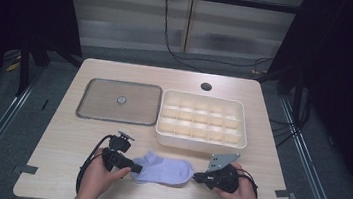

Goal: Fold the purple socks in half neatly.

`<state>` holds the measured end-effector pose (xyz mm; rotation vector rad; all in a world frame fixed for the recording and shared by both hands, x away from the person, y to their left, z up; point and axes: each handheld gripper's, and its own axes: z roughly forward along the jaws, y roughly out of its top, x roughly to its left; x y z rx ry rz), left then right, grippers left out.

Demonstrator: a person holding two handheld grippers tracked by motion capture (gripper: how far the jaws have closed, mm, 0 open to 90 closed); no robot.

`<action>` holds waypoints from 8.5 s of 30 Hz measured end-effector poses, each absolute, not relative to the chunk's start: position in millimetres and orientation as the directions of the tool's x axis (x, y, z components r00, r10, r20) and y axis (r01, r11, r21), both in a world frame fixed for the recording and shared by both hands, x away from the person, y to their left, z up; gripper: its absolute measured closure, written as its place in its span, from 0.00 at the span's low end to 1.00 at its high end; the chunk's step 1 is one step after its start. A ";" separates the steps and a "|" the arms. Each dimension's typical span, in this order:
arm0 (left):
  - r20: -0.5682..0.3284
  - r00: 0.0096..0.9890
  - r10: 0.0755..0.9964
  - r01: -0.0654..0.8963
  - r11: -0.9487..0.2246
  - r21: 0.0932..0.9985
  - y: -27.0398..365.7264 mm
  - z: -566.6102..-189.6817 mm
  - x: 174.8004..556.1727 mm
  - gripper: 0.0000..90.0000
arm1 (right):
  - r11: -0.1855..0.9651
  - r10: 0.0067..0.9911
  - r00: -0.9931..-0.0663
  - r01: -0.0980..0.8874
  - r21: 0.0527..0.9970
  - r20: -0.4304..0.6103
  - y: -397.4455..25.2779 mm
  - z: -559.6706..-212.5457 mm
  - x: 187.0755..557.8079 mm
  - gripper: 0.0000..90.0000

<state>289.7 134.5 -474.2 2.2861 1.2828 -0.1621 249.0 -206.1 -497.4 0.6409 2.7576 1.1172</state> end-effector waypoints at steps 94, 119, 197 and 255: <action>-0.499 0.565 0.657 0.822 -0.399 0.405 118.1 -437.0 292.4 0.95 | 0.627 0.423 -0.902 0.358 0.692 0.083 -206.2 -489.8 260.0 0.94; -0.500 0.586 0.638 0.810 -0.454 0.372 91.5 -423.6 300.3 0.95 | 0.647 0.410 -0.909 0.351 0.677 0.079 -202.0 -493.9 263.9 0.94; -0.459 0.654 0.601 0.753 -0.577 0.318 27.3 -445.5 299.2 0.95 | 0.645 0.400 -0.913 0.340 0.684 0.077 -187.5 -497.9 265.8 1.00; -0.447 0.661 0.602 0.746 -0.586 0.315 15.6 -458.6 292.5 0.88 | 0.645 0.400 -0.913 0.340 0.684 0.077 -186.9 -497.8 266.0 0.98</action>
